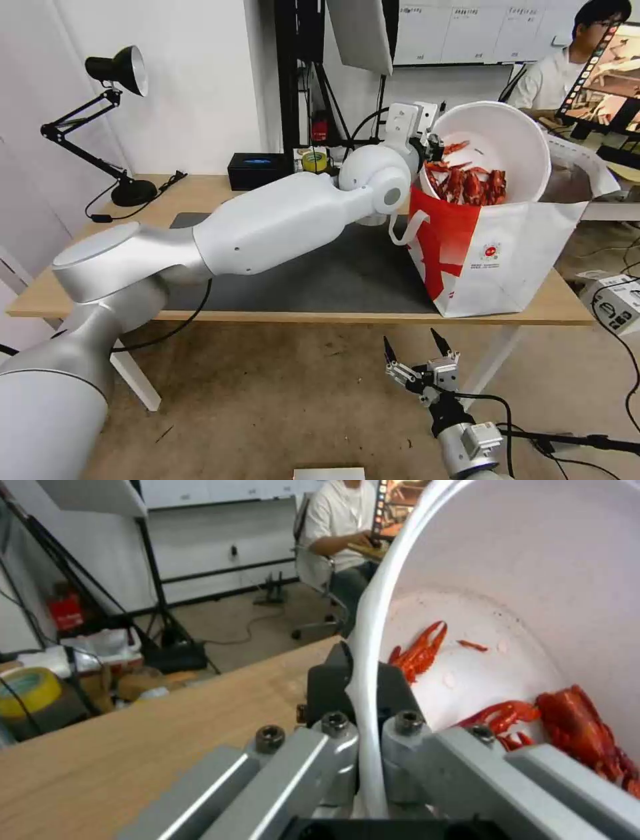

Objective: Pick up the trash from the table and place it into the takeout bag.

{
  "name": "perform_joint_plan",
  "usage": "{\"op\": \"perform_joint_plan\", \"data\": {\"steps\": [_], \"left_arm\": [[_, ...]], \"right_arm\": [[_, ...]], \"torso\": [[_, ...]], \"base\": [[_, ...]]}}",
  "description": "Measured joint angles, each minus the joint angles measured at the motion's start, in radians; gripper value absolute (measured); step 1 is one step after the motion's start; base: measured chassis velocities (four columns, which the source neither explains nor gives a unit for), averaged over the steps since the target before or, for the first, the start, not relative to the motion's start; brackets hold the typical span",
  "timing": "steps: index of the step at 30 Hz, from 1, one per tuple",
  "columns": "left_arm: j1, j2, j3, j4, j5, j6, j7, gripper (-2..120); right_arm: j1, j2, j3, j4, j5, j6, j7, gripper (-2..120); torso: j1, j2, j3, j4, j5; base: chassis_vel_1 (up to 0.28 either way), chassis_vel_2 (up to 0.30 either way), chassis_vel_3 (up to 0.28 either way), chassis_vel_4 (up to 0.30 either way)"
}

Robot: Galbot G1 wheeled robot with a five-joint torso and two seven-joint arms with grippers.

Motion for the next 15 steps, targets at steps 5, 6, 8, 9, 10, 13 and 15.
{"op": "perform_joint_plan", "data": {"steps": [5, 6, 8, 9, 10, 13, 15], "left_arm": [[0.000, 0.019, 0.000, -0.017, -0.011, 0.019, 0.041, 0], [0.001, 0.033, 0.001, -0.035, -0.021, 0.032, 0.053, 13], [0.001, 0.033, 0.001, -0.035, -0.021, 0.032, 0.053, 13], [0.004, 0.044, 0.001, -0.045, -0.031, 0.033, 0.053, 22], [0.004, 0.044, 0.001, -0.045, -0.031, 0.033, 0.053, 22], [0.012, 0.066, 0.001, -0.064, -0.043, 0.033, 0.050, 38], [0.015, 0.075, 0.001, -0.071, -0.045, 0.033, 0.049, 43]], "right_arm": [[0.000, 0.000, 0.000, 0.000, 0.000, 0.000, 0.000, 100], [0.000, 0.000, 0.000, 0.000, 0.000, 0.000, 0.000, 100], [0.000, 0.000, 0.000, 0.000, 0.000, 0.000, 0.000, 100], [0.000, 0.000, 0.000, 0.000, 0.000, 0.000, 0.000, 100], [0.000, 0.000, 0.000, 0.000, 0.000, 0.000, 0.000, 100], [0.000, 0.000, 0.000, 0.000, 0.000, 0.000, 0.000, 100], [0.000, 0.000, 0.000, 0.000, 0.000, 0.000, 0.000, 100]], "torso": [[0.000, 0.000, 0.000, 0.0000, 0.0000], [0.000, 0.000, 0.000, 0.0000, 0.0000], [0.000, 0.000, 0.000, 0.0000, 0.0000], [0.000, 0.000, 0.000, 0.0000, 0.0000], [0.000, 0.000, 0.000, 0.0000, 0.0000], [0.000, 0.000, 0.000, 0.0000, 0.0000], [0.000, 0.000, 0.000, -0.0001, 0.0000]], "base": [[0.000, 0.000, 0.000, 0.000], [0.000, 0.000, 0.000, 0.000], [0.000, 0.000, 0.000, 0.000], [0.000, 0.000, 0.000, 0.000], [0.000, 0.000, 0.000, 0.000], [0.000, 0.000, 0.000, 0.000], [0.000, 0.000, 0.000, 0.000]]}}
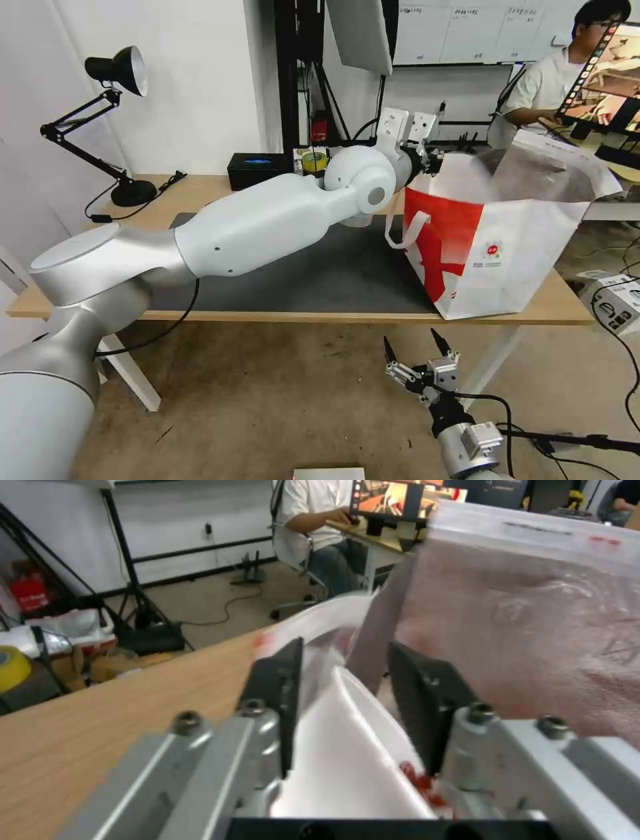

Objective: Pick up the trash from the table and place it into the takeout bag.

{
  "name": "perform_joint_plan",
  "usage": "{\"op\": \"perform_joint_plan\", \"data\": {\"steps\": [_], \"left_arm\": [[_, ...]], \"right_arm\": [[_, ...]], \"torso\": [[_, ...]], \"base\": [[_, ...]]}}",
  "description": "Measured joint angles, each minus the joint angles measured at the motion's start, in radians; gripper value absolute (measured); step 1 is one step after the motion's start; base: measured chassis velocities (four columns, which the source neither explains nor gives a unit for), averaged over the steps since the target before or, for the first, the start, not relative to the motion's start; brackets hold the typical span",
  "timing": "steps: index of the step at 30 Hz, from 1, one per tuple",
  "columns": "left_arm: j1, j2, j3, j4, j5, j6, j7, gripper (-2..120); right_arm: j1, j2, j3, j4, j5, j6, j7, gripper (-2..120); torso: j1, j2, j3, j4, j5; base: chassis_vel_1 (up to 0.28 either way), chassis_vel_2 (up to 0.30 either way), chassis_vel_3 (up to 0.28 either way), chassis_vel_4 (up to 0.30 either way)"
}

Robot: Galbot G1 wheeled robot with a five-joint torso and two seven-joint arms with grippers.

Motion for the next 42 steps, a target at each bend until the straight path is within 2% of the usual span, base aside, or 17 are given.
{"op": "perform_joint_plan", "data": {"steps": [4, 8, 13, 15, 17, 19, 21, 22, 23, 25, 27, 29, 30, 36, 39, 41, 42], "left_arm": [[0.011, 0.028, -0.007, -0.019, -0.001, -0.008, -0.003, 54], [0.045, 0.091, -0.037, -0.061, 0.003, -0.044, -0.006, 75], [0.086, 0.148, -0.070, -0.106, 0.024, -0.082, -0.006, 89], [0.121, 0.203, -0.089, -0.144, 0.055, -0.115, 0.005, 97], [0.139, 0.231, -0.096, -0.160, 0.071, -0.130, 0.018, 99], [0.203, 0.327, -0.128, -0.200, 0.134, -0.174, 0.071, 100], [0.235, 0.361, -0.145, -0.214, 0.155, -0.187, 0.088, 100], [0.295, 0.412, -0.182, -0.240, 0.185, -0.204, 0.114, 100], [0.295, 0.412, -0.182, -0.240, 0.185, -0.204, 0.114, 100], [0.381, 0.480, -0.241, -0.289, 0.199, -0.210, 0.145, 100], [0.403, 0.494, -0.259, -0.302, 0.203, -0.211, 0.153, 100], [0.512, 0.551, -0.364, -0.353, 0.229, -0.213, 0.188, 100], [0.512, 0.551, -0.364, -0.353, 0.229, -0.213, 0.188, 100], [0.715, 0.596, -0.529, -0.390, 0.282, -0.225, 0.209, 100], [0.885, 0.627, -0.664, -0.424, 0.327, -0.248, 0.233, 100], [0.911, 0.632, -0.688, -0.430, 0.333, -0.250, 0.235, 100], [0.981, 0.642, -0.755, -0.446, 0.347, -0.259, 0.240, 100]], "right_arm": [[0.000, 0.000, 0.000, 0.000, 0.000, 0.000, 0.000, 100], [0.000, 0.000, 0.000, 0.000, 0.000, 0.000, 0.000, 100], [0.000, 0.000, 0.000, 0.000, 0.000, 0.000, 0.000, 100], [0.000, 0.000, 0.000, 0.000, 0.000, 0.000, 0.000, 100], [0.000, 0.000, 0.000, 0.000, 0.000, 0.000, 0.000, 100], [0.000, 0.000, 0.000, 0.000, 0.000, 0.000, 0.000, 100], [0.000, 0.000, 0.000, 0.000, 0.000, 0.000, 0.000, 100], [0.000, 0.000, 0.000, 0.000, 0.000, 0.000, 0.000, 100], [0.000, 0.000, 0.000, 0.000, 0.000, 0.000, 0.000, 100], [0.000, 0.000, 0.000, 0.000, 0.000, 0.000, 0.000, 100], [0.000, 0.000, 0.000, 0.000, 0.000, 0.000, 0.000, 100], [0.000, 0.000, 0.000, 0.000, 0.000, 0.000, 0.000, 100], [0.000, 0.000, 0.000, 0.000, 0.000, 0.000, 0.000, 100], [0.000, 0.000, 0.000, 0.000, 0.000, 0.000, 0.000, 100], [0.000, 0.000, 0.000, 0.000, 0.000, 0.000, 0.000, 100], [0.000, 0.000, 0.000, 0.000, 0.000, 0.000, 0.000, 100], [0.000, 0.000, 0.000, 0.000, 0.000, 0.000, 0.000, 100]], "torso": [[0.000, 0.000, 0.000, 0.0000, 0.0000], [0.000, 0.000, 0.000, 0.0002, -0.0001], [0.000, 0.000, 0.000, 0.0000, 0.0000], [0.000, 0.000, 0.000, -0.0001, 0.0000], [0.000, 0.000, 0.000, 0.0000, -0.0001], [0.000, 0.000, 0.000, 0.0001, -0.0001], [0.000, 0.000, 0.000, 0.0006, -0.0002], [0.000, 0.000, 0.000, 0.0005, -0.0006], [0.000, 0.000, 0.000, 0.0005, -0.0006], [0.000, 0.000, 0.000, 0.0005, -0.0003], [0.000, 0.000, 0.000, 0.0006, -0.0005], [0.000, 0.000, 0.000, 0.0002, 0.0001], [0.000, 0.000, 0.000, 0.0002, 0.0001], [0.000, 0.000, 0.000, 0.0002, -0.0003], [0.000, 0.000, 0.000, -0.0002, 0.0000], [0.000, 0.000, 0.000, -0.0002, -0.0003], [0.000, 0.000, 0.000, 0.0001, -0.0002]], "base": [[0.000, 0.000, 0.000, 0.000], [0.000, 0.000, 0.000, 0.000], [0.000, 0.000, 0.000, 0.000], [0.000, 0.000, 0.000, 0.000], [0.000, 0.000, 0.000, 0.000], [0.000, 0.000, 0.000, 0.000], [0.000, 0.000, 0.000, 0.000], [0.000, 0.000, 0.000, 0.000], [0.000, 0.000, 0.000, 0.000], [0.000, 0.000, 0.000, 0.000], [0.000, 0.000, 0.000, 0.000], [0.000, 0.000, 0.000, 0.000], [0.000, 0.000, 0.000, 0.000], [0.000, 0.000, 0.000, 0.000], [0.000, 0.000, 0.000, 0.000], [0.000, 0.000, 0.000, 0.000], [0.000, 0.000, 0.000, 0.000]]}}
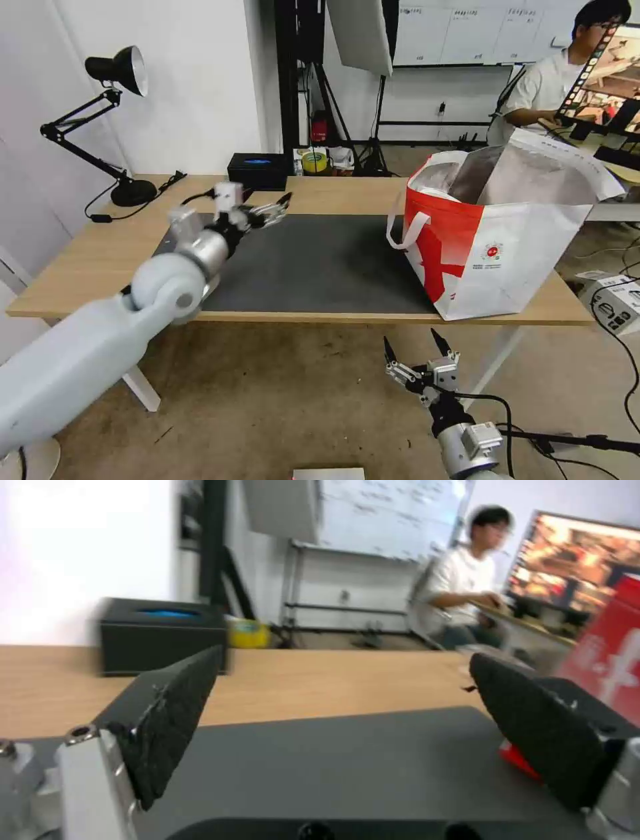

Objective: Pick up the trash from the table and place it into the takeout bag.

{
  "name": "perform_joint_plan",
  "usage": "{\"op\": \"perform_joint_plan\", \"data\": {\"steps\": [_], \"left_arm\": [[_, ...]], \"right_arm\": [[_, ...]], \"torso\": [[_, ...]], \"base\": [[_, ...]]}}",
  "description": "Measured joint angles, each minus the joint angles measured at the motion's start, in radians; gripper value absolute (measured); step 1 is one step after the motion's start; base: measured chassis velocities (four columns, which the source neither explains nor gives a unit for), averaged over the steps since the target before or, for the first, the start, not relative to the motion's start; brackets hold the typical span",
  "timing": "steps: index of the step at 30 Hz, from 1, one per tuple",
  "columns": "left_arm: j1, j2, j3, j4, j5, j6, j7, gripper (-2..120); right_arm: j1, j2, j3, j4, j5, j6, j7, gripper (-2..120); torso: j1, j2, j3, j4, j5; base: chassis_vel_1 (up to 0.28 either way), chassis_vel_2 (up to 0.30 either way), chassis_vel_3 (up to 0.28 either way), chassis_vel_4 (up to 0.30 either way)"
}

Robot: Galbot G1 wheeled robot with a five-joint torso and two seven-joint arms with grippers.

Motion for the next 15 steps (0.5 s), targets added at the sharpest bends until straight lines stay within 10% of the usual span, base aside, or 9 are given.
{"op": "perform_joint_plan", "data": {"steps": [15], "left_arm": [[0.617, -0.097, -0.436, -0.024, 0.279, -0.241, 0.068, 100]], "right_arm": [[0.000, 0.000, 0.000, 0.000, 0.000, 0.000, 0.000, 100]], "torso": [[0.000, 0.000, 0.000, 0.0000, 0.0002]], "base": [[0.000, 0.000, 0.000, 0.000]]}}
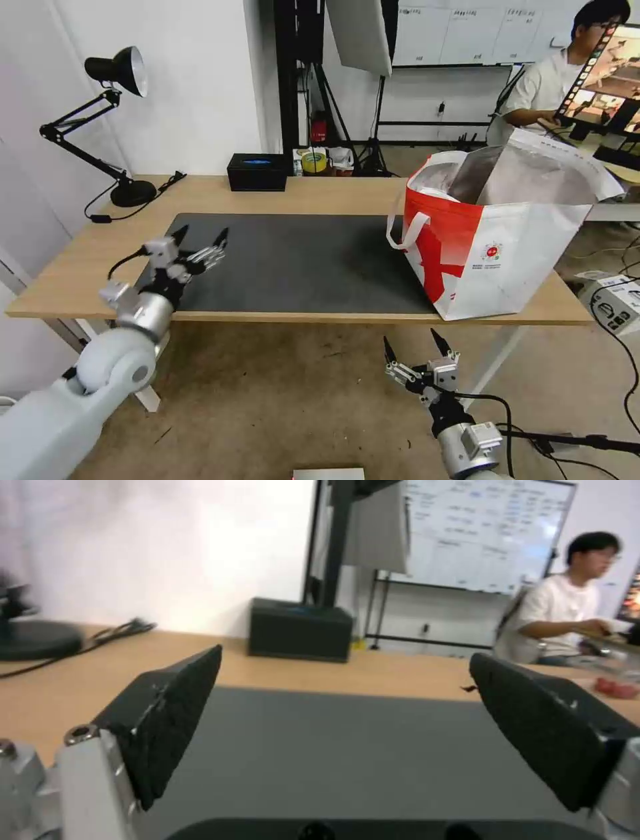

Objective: Pick up the trash from the table and place it into the takeout bag.

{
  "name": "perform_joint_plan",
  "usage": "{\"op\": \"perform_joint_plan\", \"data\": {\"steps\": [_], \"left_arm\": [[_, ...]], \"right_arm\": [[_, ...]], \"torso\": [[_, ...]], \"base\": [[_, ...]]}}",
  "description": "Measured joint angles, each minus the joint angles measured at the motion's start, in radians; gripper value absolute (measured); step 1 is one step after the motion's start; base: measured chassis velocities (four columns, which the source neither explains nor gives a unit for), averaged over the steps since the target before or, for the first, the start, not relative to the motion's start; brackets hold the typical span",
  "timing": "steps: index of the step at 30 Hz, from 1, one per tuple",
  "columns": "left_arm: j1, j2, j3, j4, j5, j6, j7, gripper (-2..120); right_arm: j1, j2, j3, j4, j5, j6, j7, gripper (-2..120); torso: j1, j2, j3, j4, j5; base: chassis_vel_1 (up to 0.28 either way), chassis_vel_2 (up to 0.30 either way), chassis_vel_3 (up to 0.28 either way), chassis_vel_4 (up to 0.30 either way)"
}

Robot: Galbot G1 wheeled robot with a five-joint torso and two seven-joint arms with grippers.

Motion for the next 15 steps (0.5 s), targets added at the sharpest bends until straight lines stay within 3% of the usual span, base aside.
{"op": "perform_joint_plan", "data": {"steps": [4, 15], "left_arm": [[0.143, -0.066, -0.098, -0.035, 0.044, -0.002, 0.038, 100], [0.348, -0.194, -0.220, -0.062, 0.129, -0.010, 0.100, 100]], "right_arm": [[0.000, 0.000, 0.000, 0.000, 0.000, 0.000, 0.000, 100], [0.000, 0.000, 0.000, 0.000, 0.000, 0.000, 0.000, 100]], "torso": [[0.000, 0.000, 0.000, -0.0001, 0.0003], [0.000, 0.000, 0.000, -0.0001, 0.0001]], "base": [[0.000, 0.000, 0.000, 0.000], [0.000, 0.000, 0.000, 0.000]]}}
